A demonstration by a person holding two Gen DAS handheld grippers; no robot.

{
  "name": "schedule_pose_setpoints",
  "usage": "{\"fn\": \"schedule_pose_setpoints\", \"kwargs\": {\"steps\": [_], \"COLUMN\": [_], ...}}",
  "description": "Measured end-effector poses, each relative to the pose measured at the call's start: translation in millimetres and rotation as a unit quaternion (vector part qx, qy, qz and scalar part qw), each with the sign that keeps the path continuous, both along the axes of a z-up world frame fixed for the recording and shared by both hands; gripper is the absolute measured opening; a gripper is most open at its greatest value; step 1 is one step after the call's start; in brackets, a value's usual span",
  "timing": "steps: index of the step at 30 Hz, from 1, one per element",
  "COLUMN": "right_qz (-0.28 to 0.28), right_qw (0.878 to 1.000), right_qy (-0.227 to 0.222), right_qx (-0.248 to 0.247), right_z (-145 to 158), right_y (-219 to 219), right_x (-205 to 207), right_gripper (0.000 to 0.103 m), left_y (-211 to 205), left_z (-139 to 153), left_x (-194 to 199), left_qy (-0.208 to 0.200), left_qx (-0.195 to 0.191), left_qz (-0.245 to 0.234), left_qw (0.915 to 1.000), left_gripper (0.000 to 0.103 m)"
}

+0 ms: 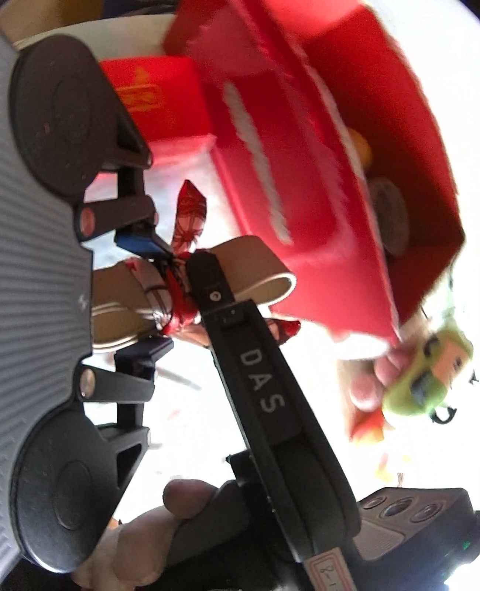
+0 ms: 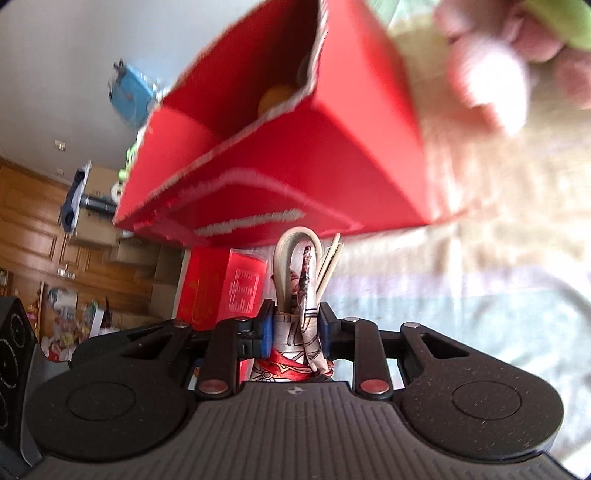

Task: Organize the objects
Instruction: 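Lift the shoes and carry them into the red box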

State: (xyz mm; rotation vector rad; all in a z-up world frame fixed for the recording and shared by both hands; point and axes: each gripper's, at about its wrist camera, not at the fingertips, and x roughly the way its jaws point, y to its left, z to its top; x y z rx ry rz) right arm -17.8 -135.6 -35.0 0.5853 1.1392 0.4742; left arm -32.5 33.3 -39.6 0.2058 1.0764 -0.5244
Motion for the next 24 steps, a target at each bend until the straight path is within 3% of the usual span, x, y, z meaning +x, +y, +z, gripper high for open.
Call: {"fn": "schedule_pose_setpoints", "kwargs": {"steps": [2,6,12,20,24], "right_qz": [0.008,-0.030,-0.059,-0.076,-0.082], "right_qw": [1.000,0.999,0.996,0.995,0.994], "right_qy": [-0.010,-0.040,-0.059,-0.055,-0.063], "right_qx": [0.013,0.022,0.000,-0.020,-0.018], "right_z": [9.1,31.4,51.4,58.4,71.5], "right_y": [-6.9,-23.2,-25.1,-25.3,-18.8], "right_x": [-2.8,-7.9,-8.9,-25.2,-26.8], "right_gripper": [0.026,0.026,0.028,0.026,0.026], "left_y": [-6.5,-19.2,-21.0,-26.5,-8.8], "left_z": [8.2,30.9,62.6,50.5,67.5], "left_x": [0.2,3.0,0.0,6.4,-7.6], "left_qy": [-0.013,-0.049,-0.072,-0.062,-0.079], "left_qx": [-0.005,-0.021,-0.064,-0.093,-0.101], "left_qz": [-0.020,-0.053,-0.087,-0.116,-0.124], "left_qw": [0.9997,0.9972,0.9915,0.9869,0.9839], "left_gripper": [0.045,0.045,0.043,0.041,0.041]}}
